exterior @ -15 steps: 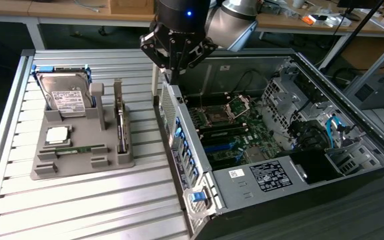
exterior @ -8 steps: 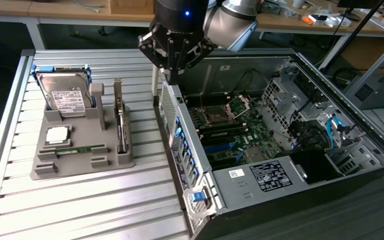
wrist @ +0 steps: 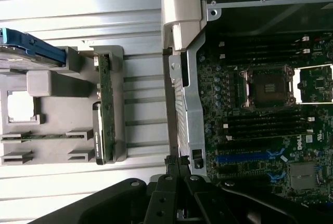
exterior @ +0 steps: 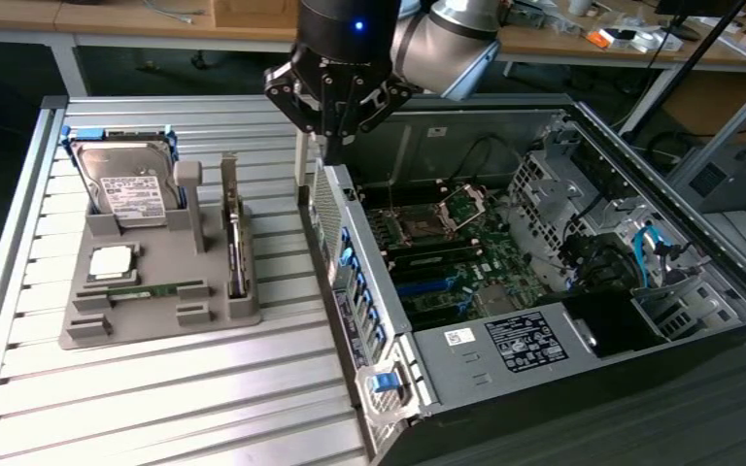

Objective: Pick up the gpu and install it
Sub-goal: 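Reach for the gpu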

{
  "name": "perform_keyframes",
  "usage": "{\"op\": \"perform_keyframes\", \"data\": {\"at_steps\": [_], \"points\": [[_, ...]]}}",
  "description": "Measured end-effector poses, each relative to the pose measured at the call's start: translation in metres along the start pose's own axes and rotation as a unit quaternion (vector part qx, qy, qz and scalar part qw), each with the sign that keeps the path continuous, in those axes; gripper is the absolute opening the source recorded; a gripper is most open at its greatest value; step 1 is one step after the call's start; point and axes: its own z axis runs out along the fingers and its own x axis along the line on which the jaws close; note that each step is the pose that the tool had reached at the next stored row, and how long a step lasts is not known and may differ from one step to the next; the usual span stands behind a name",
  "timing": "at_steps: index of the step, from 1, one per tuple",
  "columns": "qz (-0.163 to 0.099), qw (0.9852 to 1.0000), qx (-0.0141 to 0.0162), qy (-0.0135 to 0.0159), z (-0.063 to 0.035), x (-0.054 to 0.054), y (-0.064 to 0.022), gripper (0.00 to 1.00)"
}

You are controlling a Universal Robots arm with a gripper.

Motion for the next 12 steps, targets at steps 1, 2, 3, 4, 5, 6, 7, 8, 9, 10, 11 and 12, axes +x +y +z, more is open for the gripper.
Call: {"op": "perform_keyframes", "data": {"at_steps": [1,2,3,4,5,6,7,8,9,10,11,12], "points": [[0.000,1.0000,0.0001,0.0000,-0.0001,0.0004,0.0000,0.11],[0.000,1.0000,0.0001,0.0000,0.0000,0.0008,-0.0001,0.11],[0.000,1.0000,0.0001,0.0000,0.0000,0.0012,-0.0001,0.11],[0.000,1.0000,0.0002,0.0000,-0.0001,0.0015,-0.0001,0.11],[0.000,1.0000,0.0002,0.0001,-0.0001,0.0019,-0.0001,0.11],[0.000,1.0000,0.0002,0.0000,-0.0001,0.0022,-0.0002,0.11],[0.000,1.0000,0.0003,0.0000,-0.0001,0.0027,-0.0002,0.11],[0.000,1.0000,0.0003,0.0000,-0.0001,0.0030,-0.0002,0.11],[0.000,1.0000,0.0004,0.0000,-0.0001,0.0035,-0.0003,0.11],[0.000,1.0000,0.0004,0.0000,-0.0001,0.0039,-0.0003,0.11],[0.000,1.0000,0.0004,0.0000,-0.0001,0.0043,-0.0003,0.11],[0.000,1.0000,0.0004,0.0000,-0.0001,0.0046,-0.0003,0.11]]}}
